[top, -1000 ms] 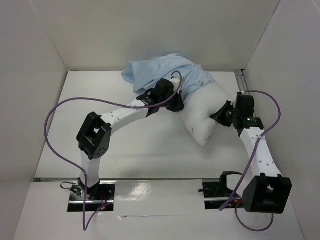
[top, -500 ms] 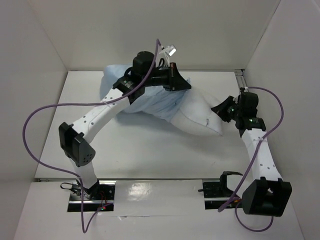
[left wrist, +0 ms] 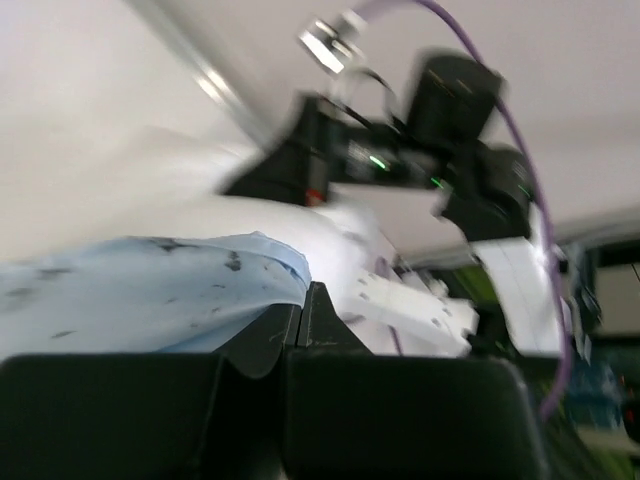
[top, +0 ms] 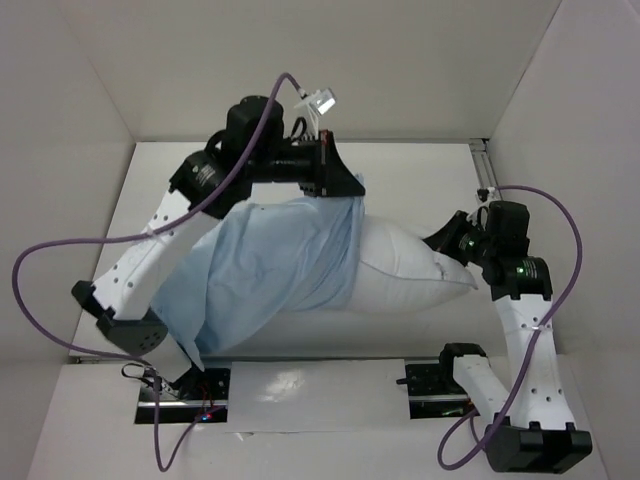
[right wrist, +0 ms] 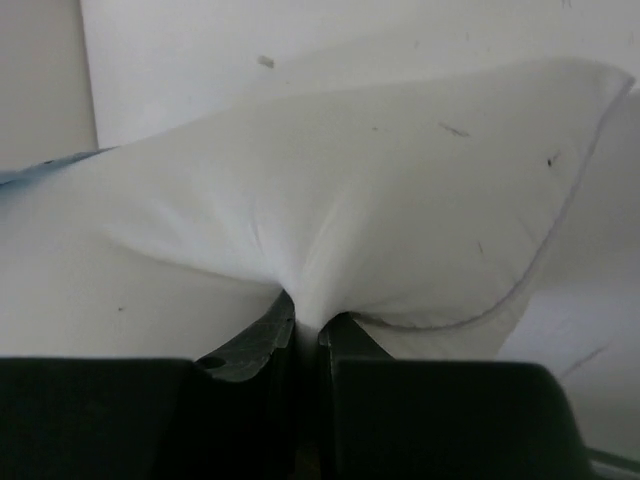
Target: Put the pillow into the pillowcase
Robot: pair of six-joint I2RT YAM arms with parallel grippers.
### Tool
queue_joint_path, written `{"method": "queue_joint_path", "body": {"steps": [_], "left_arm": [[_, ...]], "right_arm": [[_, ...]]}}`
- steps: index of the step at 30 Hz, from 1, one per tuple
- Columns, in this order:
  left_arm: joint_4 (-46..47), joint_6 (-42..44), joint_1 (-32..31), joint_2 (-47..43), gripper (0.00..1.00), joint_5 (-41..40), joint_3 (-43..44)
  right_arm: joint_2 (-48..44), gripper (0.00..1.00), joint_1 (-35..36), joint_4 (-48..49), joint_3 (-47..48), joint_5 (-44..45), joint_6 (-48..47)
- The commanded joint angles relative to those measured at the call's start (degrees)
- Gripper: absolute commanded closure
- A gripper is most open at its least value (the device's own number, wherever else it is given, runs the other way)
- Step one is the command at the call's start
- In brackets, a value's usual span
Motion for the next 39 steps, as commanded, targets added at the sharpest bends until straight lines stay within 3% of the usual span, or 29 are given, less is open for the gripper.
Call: {"method": "queue_joint_path", "body": {"steps": [1,4,5,6,7,8,9,12,13,14,16,17,22,25,29,32,34,36,39], "left_arm": [[3.3,1.0,10.7,9.6,1.0,-0.7,9.4],[-2.0,3.5,14.1,19.0,1.0,0.3,19.8],[-3.3,4.0,15.8,25.3,1.0,-0.7,24.7],[-4.2,6.6,16.3,28.1,0.9,-1.5,26.4],[-5.2,7.6,16.9,30.3,0.73,-3.1,27.4],[-7.0,9.1,17.4,32.8,0.68,-4.1,27.4],[-8.3,12.0,17.4,32.9,0.63,-4.7,27.9],[-10.5,18.5,13.8,27.9,0.36,-9.8,22.6],[-10.5,19.6,12.3,25.5,0.14,-14.2,20.9],[-10.5,20.5,9.6,22.9,0.07,-23.8,18.9],[-6.4,21.8,7.8,15.5,0.02,-30.3,12.6],[-5.2,21.8,7.0,13.7,0.0,-34.3,11.2],[-5.2,20.6,6.0,8.7,0.0,-46.8,7.4],[-5.2,19.9,4.7,6.2,0.12,-49.2,2.3],[-16.4,9.6,1.0,5.0,0.26,-56.0,-3.5],[-18.0,1.3,-2.3,0.2,0.34,-60.9,-16.6],[-15.0,0.9,-2.3,-2.1,0.38,-59.8,-22.3],[-12.5,1.5,-2.3,-2.7,0.38,-60.5,-24.2],[-9.3,3.7,-1.8,-1.3,0.27,-60.5,-23.6]], "right_arm": [[1.6,1.0,0.4,-3.9,-1.2,0.0,-1.7],[5.6,1.0,0.4,-1.0,-1.2,-0.5,-1.7],[8.9,0.93,0.4,0.8,-1.2,-0.5,-0.1],[10.9,0.83,0.4,6.1,-1.2,-3.0,0.8],[13.1,0.72,-0.3,8.7,-1.2,-3.9,1.7],[18.4,0.61,-0.9,11.1,-1.2,-4.9,2.8],[20.9,0.43,-1.8,14.1,-0.5,-5.6,5.1],[29.3,0.36,-4.4,22.0,1.9,-6.1,9.5],[30.9,0.32,-4.9,24.6,2.5,-6.1,10.3],[33.1,0.31,-4.9,25.8,3.1,-6.1,10.9],[34.5,0.27,-5.4,27.1,5.2,-4.1,12.2],[34.5,0.21,-6.0,27.1,6.0,-3.2,12.2],[29.7,0.14,-9.0,24.5,7.5,3.5,11.4],[21.9,0.07,-10.2,24.0,8.0,9.0,8.3],[10.6,0.07,-10.2,23.5,6.8,10.4,1.7],[5.7,0.1,-7.8,19.1,6.8,11.7,-2.2],[4.2,0.1,-6.5,18.5,4.9,11.7,-3.6],[3.6,0.1,-5.9,17.8,4.4,12.2,-4.3],[6.5,0.04,-5.9,15.0,4.4,10.6,-6.1]]}}
